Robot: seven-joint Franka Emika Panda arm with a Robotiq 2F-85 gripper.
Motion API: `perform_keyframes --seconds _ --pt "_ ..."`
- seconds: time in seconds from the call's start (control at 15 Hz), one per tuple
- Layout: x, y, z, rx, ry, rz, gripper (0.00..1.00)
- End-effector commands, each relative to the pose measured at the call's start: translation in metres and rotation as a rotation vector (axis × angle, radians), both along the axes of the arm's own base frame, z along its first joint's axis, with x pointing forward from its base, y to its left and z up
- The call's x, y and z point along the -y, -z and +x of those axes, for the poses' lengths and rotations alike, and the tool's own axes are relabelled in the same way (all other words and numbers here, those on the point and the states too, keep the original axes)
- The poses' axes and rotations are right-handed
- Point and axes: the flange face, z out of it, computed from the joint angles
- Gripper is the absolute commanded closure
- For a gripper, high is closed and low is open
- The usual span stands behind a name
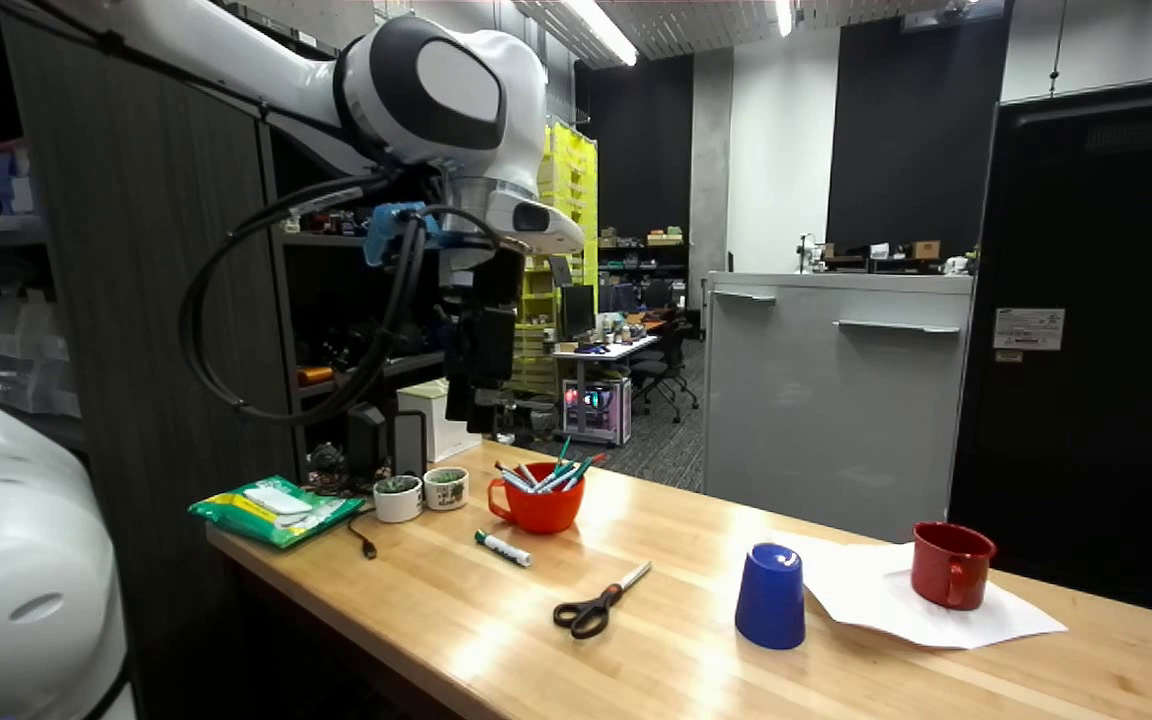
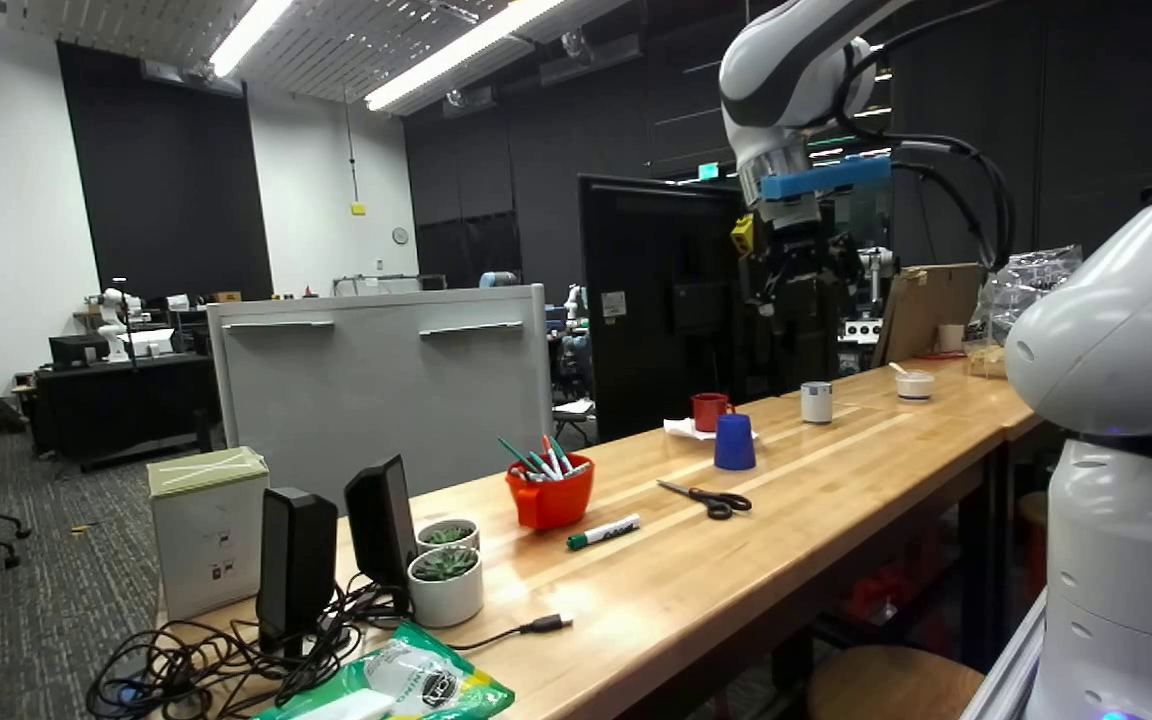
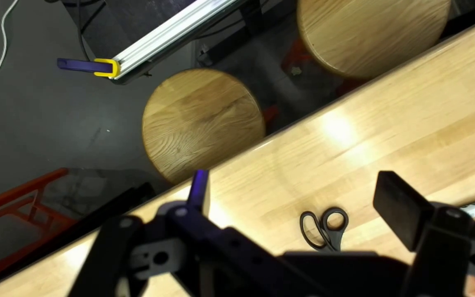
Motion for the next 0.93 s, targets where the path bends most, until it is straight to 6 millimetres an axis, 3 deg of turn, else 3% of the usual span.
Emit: perform_keyframes --seconds 0.0,0.33,0.87 --pt "0.011 0.009 0.019 -0.022 -0.055 -0.024 0.0" --pt "0.049 0.031 0.046 -0.085 -0.149 -0.107 0.0" --pt "0.155 0.052 0.098 -0.043 -0.14 -0.084 0.0"
